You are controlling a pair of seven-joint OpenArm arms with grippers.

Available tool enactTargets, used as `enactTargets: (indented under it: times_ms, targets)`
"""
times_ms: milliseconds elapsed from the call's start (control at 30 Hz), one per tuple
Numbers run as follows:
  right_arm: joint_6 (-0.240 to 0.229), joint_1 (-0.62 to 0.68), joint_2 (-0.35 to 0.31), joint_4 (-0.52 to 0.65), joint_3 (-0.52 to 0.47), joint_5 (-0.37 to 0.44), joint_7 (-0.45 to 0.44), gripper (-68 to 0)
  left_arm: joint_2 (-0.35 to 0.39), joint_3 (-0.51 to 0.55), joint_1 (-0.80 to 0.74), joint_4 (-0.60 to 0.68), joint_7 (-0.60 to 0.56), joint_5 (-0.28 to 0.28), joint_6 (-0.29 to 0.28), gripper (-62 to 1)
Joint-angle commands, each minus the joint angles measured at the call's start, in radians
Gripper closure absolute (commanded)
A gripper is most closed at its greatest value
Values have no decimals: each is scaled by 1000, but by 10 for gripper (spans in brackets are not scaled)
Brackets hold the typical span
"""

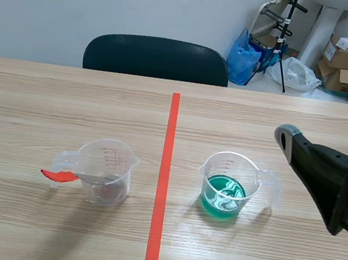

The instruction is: Do the redox reaction experiment

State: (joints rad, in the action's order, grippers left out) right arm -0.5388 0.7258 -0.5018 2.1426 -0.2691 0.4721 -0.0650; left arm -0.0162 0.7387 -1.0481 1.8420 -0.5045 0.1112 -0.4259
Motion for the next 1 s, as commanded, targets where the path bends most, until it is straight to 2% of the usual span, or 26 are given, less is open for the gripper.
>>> enactTargets:
  times_ms: [0, 133, 433, 567, 967]
  targets:
    - [0, -11, -5, 3, -13, 11, -18, -679, 0, -1, -5, 8, -3, -26, -19, -615]
    - [0, -11, -5, 3, -13, 11, -14, -679, 0, -12, -14, 8, 5, -87, -83, -615]
    - [0, -11, -5, 3, -12, 11, -14, -679, 39, -95, -11, 8, 8, -93, -82, -615]
    - [-8, -11, -5, 3, -12, 11, -14, -679, 53, -141, -15, 8, 8, -92, -56, -615]
    - [-8, -11, -5, 3, -12, 11, -16, -679, 53, -145, -15, 8, 8, -92, -56, -615]
